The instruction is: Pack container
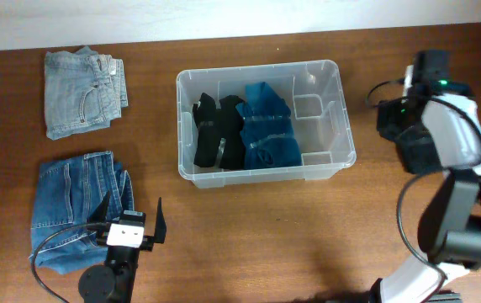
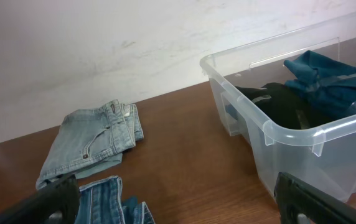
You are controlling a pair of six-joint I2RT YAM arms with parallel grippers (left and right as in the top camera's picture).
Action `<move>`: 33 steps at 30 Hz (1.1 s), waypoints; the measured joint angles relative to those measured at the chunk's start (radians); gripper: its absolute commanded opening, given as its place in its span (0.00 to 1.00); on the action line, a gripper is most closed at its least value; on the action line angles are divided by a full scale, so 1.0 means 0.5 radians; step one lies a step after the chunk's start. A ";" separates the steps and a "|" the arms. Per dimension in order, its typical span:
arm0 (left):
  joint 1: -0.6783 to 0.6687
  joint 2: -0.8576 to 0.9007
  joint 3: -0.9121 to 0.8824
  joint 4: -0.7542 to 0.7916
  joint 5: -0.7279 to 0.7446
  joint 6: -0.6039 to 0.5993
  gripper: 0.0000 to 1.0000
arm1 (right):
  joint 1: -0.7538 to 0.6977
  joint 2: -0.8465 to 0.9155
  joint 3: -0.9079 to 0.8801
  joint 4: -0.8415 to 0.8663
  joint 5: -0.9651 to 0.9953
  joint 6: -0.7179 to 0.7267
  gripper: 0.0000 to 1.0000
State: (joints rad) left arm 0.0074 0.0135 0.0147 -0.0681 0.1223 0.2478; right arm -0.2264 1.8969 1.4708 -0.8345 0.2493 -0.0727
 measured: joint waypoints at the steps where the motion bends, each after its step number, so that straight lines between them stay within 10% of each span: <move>1: 0.000 0.000 0.000 0.000 0.000 0.001 0.99 | 0.021 0.040 0.000 -0.001 0.063 -0.014 0.98; 33: 0.000 0.000 0.000 0.000 0.000 0.000 0.99 | 0.071 0.338 0.000 0.052 0.536 -0.179 0.98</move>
State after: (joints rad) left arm 0.0074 0.0135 0.0147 -0.0681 0.1223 0.2478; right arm -0.1909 2.0659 1.4708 -0.8085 0.5175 -0.1619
